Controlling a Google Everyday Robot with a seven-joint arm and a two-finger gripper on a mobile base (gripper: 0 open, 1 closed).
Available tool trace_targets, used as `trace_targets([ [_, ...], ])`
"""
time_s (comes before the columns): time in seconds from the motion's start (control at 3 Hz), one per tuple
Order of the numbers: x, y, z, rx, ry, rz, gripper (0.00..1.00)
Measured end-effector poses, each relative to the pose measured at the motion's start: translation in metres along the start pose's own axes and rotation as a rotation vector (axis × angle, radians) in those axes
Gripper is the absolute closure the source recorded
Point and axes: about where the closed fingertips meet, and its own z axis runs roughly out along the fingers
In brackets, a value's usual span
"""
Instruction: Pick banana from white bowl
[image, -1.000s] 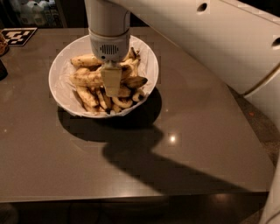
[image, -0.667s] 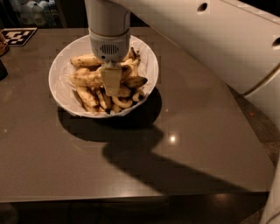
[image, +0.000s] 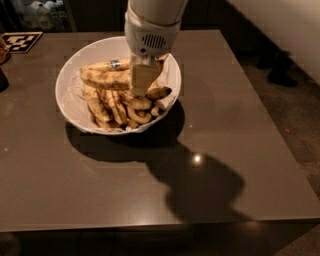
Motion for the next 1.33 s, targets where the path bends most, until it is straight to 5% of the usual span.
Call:
trace_targets([
  [0.67, 0.007, 0.029, -0.066, 0.065, -0.244, -0.128, 1.0],
  [1.33, 0.041, 0.065, -0.056, -0.024, -0.283, -0.15, 1.0],
])
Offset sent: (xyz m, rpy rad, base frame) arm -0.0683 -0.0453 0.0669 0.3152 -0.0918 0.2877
